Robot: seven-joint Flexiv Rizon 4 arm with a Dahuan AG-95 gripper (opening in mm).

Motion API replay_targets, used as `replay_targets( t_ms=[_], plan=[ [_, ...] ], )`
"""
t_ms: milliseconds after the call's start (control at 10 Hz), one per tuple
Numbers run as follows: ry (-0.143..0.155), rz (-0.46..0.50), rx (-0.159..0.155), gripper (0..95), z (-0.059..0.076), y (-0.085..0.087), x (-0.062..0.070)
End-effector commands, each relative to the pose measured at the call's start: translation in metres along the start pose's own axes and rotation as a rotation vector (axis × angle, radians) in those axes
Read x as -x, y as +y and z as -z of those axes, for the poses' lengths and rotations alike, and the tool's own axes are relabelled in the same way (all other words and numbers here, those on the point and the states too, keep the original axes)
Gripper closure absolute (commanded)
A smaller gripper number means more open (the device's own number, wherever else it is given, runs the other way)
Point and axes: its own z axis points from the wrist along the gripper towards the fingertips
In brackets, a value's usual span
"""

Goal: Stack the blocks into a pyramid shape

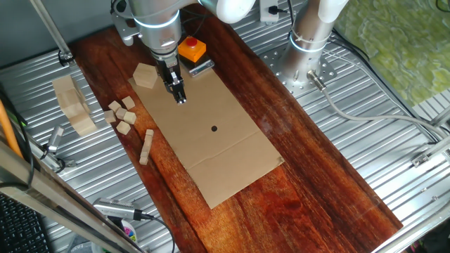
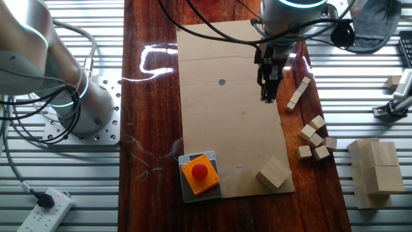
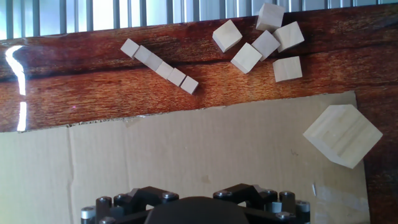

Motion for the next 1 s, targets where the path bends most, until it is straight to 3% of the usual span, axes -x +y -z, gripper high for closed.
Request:
replay_targets(
  t_ms=[100, 1000],
  plan=[
    [-0.007, 0.356, 0.003, 95.0, 0.0000, 0.0000, -0.0001],
    [-0.006, 0.369, 0.002, 95.0, 0.0000, 0.0000, -0.0001]
  ],
)
